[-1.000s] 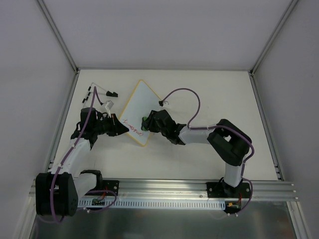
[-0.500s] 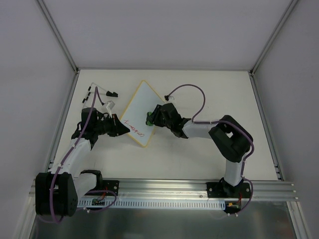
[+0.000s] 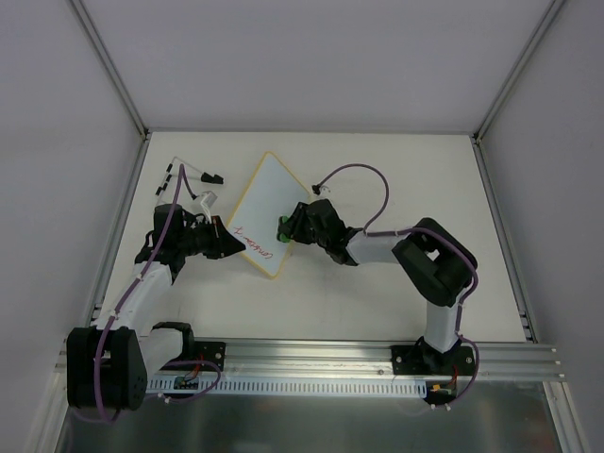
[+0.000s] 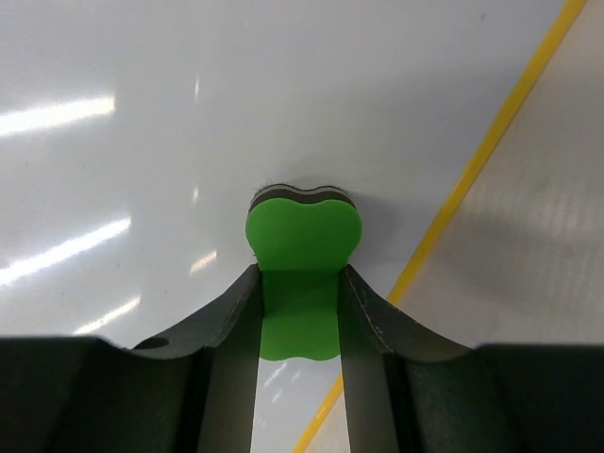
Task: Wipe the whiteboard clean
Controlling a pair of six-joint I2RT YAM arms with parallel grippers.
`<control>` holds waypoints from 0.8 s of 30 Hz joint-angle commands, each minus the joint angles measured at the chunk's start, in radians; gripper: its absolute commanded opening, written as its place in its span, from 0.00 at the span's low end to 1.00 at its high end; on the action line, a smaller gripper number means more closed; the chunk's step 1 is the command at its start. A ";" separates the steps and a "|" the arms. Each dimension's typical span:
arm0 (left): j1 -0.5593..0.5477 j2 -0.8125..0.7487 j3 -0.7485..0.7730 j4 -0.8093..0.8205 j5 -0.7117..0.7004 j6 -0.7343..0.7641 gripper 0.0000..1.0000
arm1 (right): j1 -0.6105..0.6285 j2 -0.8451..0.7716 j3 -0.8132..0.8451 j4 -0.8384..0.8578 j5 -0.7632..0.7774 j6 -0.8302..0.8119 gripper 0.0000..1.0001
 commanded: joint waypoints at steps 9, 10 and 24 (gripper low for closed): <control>-0.023 -0.004 0.035 0.052 0.149 0.001 0.00 | 0.179 -0.048 0.060 0.000 -0.064 -0.042 0.00; -0.023 -0.005 0.033 0.052 0.151 0.001 0.00 | 0.182 -0.051 0.087 -0.005 -0.064 -0.047 0.00; -0.028 -0.031 0.029 0.052 0.134 0.004 0.00 | 0.235 -0.033 0.316 -0.195 0.040 -0.091 0.00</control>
